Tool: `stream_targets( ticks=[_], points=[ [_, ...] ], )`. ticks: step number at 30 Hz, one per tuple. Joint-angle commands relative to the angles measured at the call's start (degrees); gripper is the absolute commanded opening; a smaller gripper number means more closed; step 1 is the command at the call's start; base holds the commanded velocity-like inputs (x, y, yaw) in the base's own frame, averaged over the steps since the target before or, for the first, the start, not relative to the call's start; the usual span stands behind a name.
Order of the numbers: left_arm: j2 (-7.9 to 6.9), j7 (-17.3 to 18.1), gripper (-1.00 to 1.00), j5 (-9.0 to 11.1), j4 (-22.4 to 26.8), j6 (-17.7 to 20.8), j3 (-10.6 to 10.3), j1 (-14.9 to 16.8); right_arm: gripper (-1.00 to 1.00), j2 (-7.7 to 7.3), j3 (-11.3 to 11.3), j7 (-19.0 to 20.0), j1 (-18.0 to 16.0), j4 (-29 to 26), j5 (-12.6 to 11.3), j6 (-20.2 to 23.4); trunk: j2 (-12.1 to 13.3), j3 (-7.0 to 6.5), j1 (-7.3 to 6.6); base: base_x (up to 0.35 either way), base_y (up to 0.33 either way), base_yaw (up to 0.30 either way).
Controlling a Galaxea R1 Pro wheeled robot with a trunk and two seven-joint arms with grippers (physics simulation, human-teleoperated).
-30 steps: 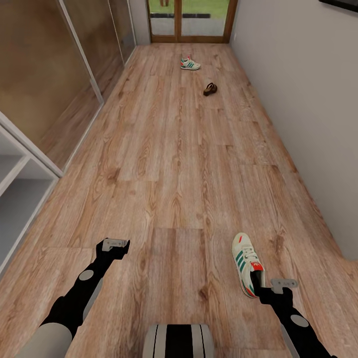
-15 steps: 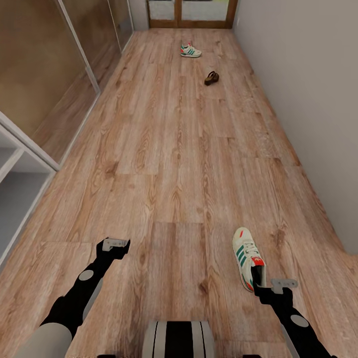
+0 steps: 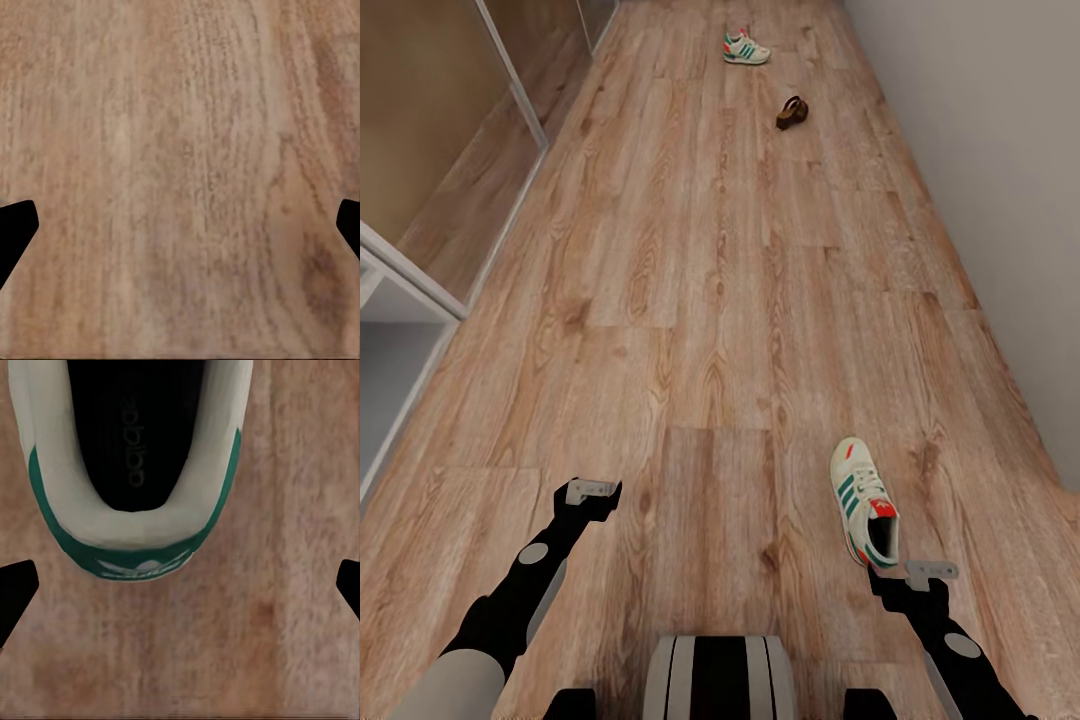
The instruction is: Pick up the two gym shoes and the two sandals from the corridor floor and place them onto the hallstand (shoe rack) in the corridor, making sure they are on the rack and not on the floor. Arrange them so the two gym shoes are next to each other and the two sandals are next to each other.
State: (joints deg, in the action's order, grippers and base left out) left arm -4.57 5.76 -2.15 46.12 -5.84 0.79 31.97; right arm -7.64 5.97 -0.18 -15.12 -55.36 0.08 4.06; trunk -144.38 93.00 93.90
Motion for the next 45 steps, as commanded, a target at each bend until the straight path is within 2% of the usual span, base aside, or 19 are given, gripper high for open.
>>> stream_targets(
  ticks=[1, 23, 45],
  points=[
    [0.00, 0.22, 1.00, -0.22, -0.03, -0.17, 0.09, 0.02, 1.00, 0.00, 0.01, -0.01, 0.00, -0.10, 0.01, 0.33, -0.01, 0.13, -0.01, 0.000, 0.000, 0.000],
    [-0.08, 0.37, 1.00, -0.14, -0.05, -0.14, 0.30, 0.02, 1.00, 0.00, 0.01, 0.00, 0.00, 0.25, 0.01, -0.14, -0.01, 0.41, -0.01, 0.000, 0.000, 0.000],
    [0.09, 0.04, 1.00, -0.22, -0.06, -0.13, 0.08, 0.02, 1.00, 0.00, 0.01, 0.00, 0.00, 0.22, 0.01, -0.11, -0.01, 0.41, -0.01, 0.058, 0.000, 0.000]
  ],
)
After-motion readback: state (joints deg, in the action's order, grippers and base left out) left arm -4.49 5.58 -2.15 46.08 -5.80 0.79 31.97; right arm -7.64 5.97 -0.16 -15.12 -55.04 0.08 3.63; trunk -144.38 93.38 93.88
